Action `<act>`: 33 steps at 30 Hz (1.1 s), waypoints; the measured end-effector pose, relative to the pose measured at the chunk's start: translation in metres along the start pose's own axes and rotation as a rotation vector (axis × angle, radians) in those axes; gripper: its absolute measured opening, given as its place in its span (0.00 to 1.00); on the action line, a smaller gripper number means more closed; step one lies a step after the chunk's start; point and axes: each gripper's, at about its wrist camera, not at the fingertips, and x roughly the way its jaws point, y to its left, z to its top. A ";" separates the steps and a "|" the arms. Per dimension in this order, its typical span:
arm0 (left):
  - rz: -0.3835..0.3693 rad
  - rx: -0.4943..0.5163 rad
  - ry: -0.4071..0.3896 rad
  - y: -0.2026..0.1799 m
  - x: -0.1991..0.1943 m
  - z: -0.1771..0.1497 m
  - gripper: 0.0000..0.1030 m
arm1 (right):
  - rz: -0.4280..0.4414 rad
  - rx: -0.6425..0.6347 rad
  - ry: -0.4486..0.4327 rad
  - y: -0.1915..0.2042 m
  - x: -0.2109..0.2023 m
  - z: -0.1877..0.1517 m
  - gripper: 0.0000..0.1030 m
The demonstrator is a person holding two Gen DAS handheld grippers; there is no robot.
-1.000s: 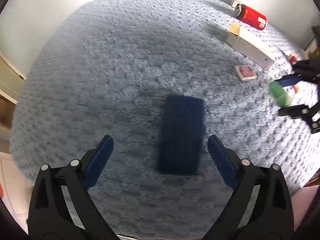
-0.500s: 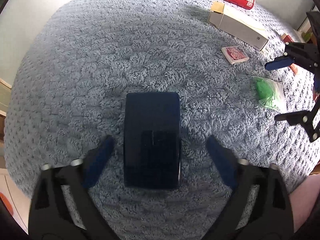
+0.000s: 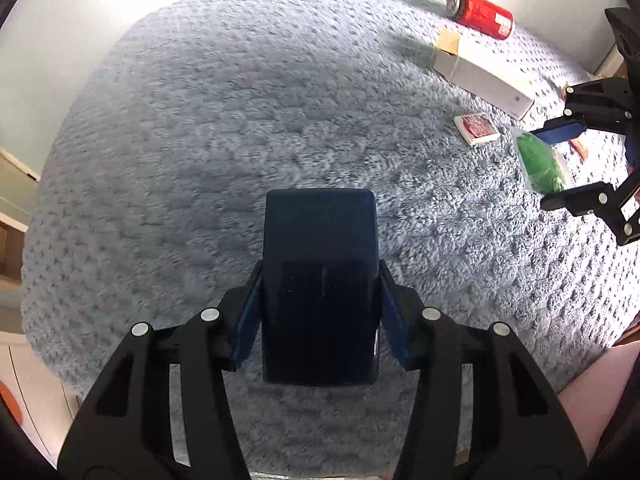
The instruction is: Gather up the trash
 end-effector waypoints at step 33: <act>0.222 -0.708 0.030 0.149 -0.091 -0.273 0.48 | 0.453 -0.574 0.057 0.242 0.095 0.184 0.47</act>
